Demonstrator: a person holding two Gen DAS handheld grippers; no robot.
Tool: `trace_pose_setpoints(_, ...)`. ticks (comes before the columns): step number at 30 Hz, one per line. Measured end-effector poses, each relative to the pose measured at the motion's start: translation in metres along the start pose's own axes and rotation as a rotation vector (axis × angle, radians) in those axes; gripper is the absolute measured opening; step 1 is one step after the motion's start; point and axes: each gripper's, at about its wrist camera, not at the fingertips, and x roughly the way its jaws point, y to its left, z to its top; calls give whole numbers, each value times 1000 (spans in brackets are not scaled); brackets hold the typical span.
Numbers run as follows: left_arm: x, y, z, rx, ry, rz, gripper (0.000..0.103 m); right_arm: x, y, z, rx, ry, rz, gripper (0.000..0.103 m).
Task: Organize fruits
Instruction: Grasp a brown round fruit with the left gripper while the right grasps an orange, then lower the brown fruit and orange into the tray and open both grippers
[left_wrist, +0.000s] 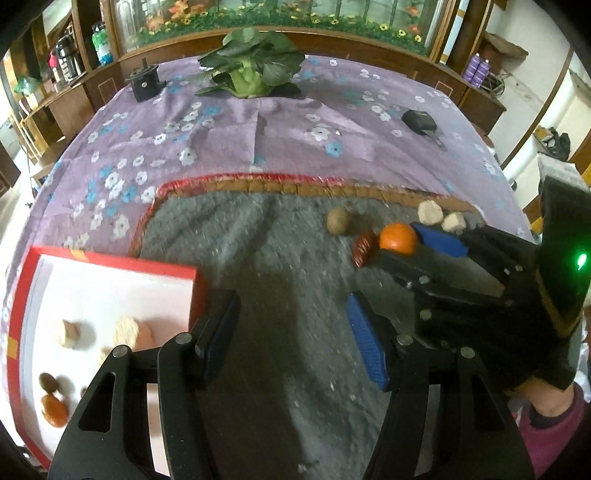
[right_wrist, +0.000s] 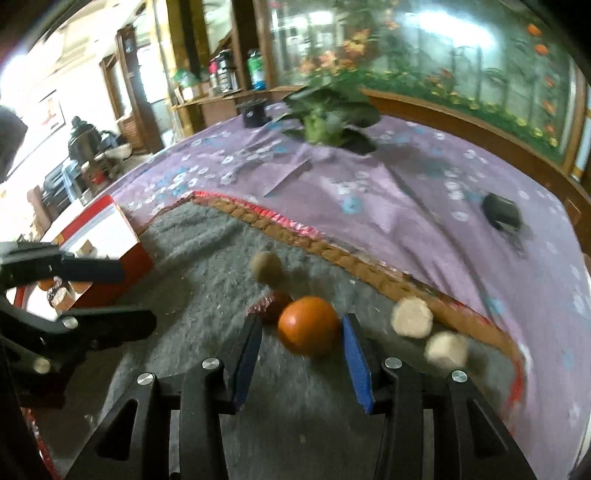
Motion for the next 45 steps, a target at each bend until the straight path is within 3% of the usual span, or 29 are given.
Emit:
trace_pose_setpoints(3, 9, 0, 13, -19, 13, -28, 61, -10, -5, -4, 36, 5, 55, 34)
trace_pose_setpoints(12, 42, -18, 53, -59, 30, -70, 60, -39, -23, -30, 119, -22, 37, 34)
trace_pose_setpoints(18, 63, -21, 58, -63, 68, -41, 59, -35, -20, -32, 115, -18, 59, 34)
trace_pose_setpoints(22, 70, -17, 56, -77, 72, -52, 27, -33, -18, -33, 110, -11, 65, 34)
trace_pose_setpoints(25, 68, -14, 57, -84, 70, -82, 21, -35, -17, -32, 110, -14, 65, 34)
trace_pose_setpoints(35, 16, 7, 27, -80, 12, -89, 21, -57, 18, -27, 68, -46, 89, 33)
trace_pose_setpoints(45, -58, 84, -39, -163, -52, -48, 21, -63, 93, -10, -28, -70, 204, 33)
